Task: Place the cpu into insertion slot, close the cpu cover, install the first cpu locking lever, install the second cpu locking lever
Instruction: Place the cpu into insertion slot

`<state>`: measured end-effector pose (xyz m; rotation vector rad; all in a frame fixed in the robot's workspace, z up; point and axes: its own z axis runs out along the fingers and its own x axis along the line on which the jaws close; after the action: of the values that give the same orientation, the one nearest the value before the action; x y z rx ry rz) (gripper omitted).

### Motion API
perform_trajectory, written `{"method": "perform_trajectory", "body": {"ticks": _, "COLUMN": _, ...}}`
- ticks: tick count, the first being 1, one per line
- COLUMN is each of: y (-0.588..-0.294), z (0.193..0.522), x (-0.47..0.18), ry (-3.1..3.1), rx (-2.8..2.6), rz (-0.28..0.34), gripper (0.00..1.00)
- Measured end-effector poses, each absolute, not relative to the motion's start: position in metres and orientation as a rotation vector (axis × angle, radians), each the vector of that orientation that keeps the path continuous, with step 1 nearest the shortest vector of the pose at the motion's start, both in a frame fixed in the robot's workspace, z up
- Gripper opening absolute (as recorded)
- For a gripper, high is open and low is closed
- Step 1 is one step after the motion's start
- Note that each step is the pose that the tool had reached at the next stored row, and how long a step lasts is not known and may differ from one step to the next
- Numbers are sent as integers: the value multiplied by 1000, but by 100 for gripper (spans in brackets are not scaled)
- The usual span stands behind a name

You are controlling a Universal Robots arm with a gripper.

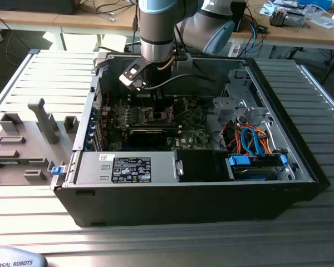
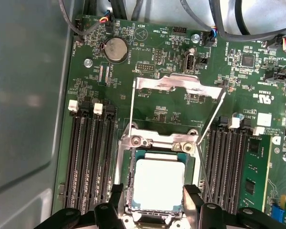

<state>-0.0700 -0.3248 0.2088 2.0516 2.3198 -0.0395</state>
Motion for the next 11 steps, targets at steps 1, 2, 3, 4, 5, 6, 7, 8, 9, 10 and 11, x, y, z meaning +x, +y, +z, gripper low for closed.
{"method": "perform_trajectory", "body": {"ticks": 1, "y": -325, "z": 207, "x": -70, "ry": 2320, "rx": 2052, "rz": -39, "gripper": 61}}
{"method": "perform_trajectory", "body": {"ticks": 2, "y": -325, "z": 206, "x": -69, "ry": 2320, "rx": 2052, "rz": -38, "gripper": 61}}
{"method": "perform_trajectory", "body": {"ticks": 3, "y": -325, "z": 206, "x": -69, "ry": 2321, "rx": 2052, "rz": -38, "gripper": 61}}
{"method": "perform_trajectory", "body": {"ticks": 4, "y": -325, "z": 205, "x": -68, "ry": 2321, "rx": 2051, "rz": -39, "gripper": 61}}
{"method": "perform_trajectory", "body": {"ticks": 5, "y": -325, "z": 205, "x": -67, "ry": 2322, "rx": 2050, "rz": -38, "gripper": 61}}
{"method": "perform_trajectory", "body": {"ticks": 6, "y": -325, "z": 205, "x": -67, "ry": 2323, "rx": 2049, "rz": -38, "gripper": 61}}
{"method": "perform_trajectory", "body": {"ticks": 7, "y": -325, "z": 204, "x": -67, "ry": 2323, "rx": 2049, "rz": -38, "gripper": 61}}
{"method": "perform_trajectory", "body": {"ticks": 8, "y": -325, "z": 204, "x": -66, "ry": 2324, "rx": 2048, "rz": -38, "gripper": 61}}
{"method": "perform_trajectory", "body": {"ticks": 9, "y": -325, "z": 203, "x": -66, "ry": 2325, "rx": 2047, "rz": -38, "gripper": 61}}
{"method": "perform_trajectory", "body": {"ticks": 10, "y": -325, "z": 203, "x": -66, "ry": 2326, "rx": 2046, "rz": -38, "gripper": 61}}
{"method": "perform_trajectory", "body": {"ticks": 11, "y": -325, "z": 203, "x": -66, "ry": 2327, "rx": 2045, "rz": -38, "gripper": 61}}
